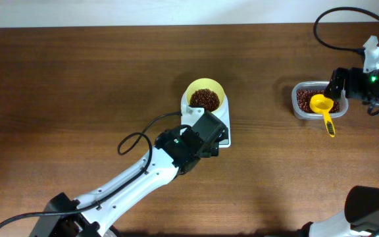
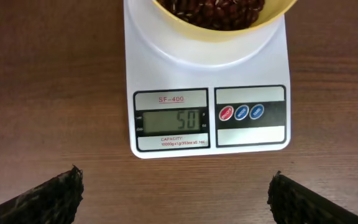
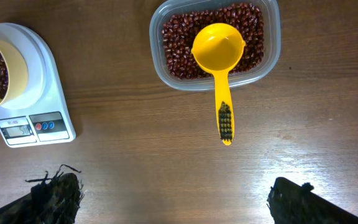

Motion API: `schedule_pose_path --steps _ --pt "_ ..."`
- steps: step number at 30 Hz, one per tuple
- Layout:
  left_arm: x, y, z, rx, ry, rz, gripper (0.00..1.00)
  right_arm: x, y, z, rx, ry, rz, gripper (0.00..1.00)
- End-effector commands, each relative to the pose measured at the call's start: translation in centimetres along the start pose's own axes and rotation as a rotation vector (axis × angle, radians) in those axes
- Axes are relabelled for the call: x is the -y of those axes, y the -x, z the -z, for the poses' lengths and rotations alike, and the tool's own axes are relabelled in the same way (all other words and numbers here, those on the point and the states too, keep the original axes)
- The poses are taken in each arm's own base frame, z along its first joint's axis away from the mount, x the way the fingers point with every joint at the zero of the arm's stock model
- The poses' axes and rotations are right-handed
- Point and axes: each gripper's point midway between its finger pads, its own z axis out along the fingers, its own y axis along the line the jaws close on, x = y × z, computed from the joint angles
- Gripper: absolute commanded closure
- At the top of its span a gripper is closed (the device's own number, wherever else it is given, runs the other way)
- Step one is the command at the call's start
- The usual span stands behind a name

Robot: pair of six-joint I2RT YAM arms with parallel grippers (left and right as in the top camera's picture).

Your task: Scoop item into bowl and weigh 50g on scale

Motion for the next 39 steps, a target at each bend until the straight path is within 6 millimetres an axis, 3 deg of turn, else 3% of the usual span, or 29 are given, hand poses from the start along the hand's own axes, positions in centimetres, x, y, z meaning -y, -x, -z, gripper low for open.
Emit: schedule_pose_path --steps 1,4,8,12,16,25,32,36,39 --pt "0.1 1.0 1.3 0.044 -0.036 -0.107 0.01 0.1 0.4 0.7 0.029 -0.013 0.015 0.01" --pt "-1.7 1.6 2.7 0.069 -0.068 -0.121 0.01 0.1 0.4 0.7 0.029 -0.013 0.015 0.01" --pt "-5.8 0.8 3.3 0.095 -0.109 -0.073 0.01 0.1 0.4 0.7 0.029 -0.013 0.015 0.01" --pt "-9.5 0.7 4.1 0.316 -0.224 -0.025 0.01 0.1 0.4 0.7 0.029 -0.013 0.015 0.01" --pt "-11.3 1.3 5.7 0.526 -0.268 -0.046 0.01 0.1 0.4 0.7 0.029 -0.013 0.015 0.01" --pt "-16.9 1.3 9.1 0.888 -0.202 -0.017 0.01 0.1 0.4 0.7 0.029 -0.013 0.015 0.01" --pt "-18.1 -0.1 9.1 1.005 -0.172 -0.018 0.01 0.1 0.4 0.7 0.029 -0.013 0.015 0.01" --pt "-18.7 -0.2 9.6 1.023 -0.147 -0.010 0.01 0.1 0.4 0.7 0.029 -0.013 0.015 0.01" --pt "-19.0 -1.1 8.8 0.982 -0.132 -0.002 0.01 0.1 0.4 0.7 0.029 -0.013 0.015 0.01"
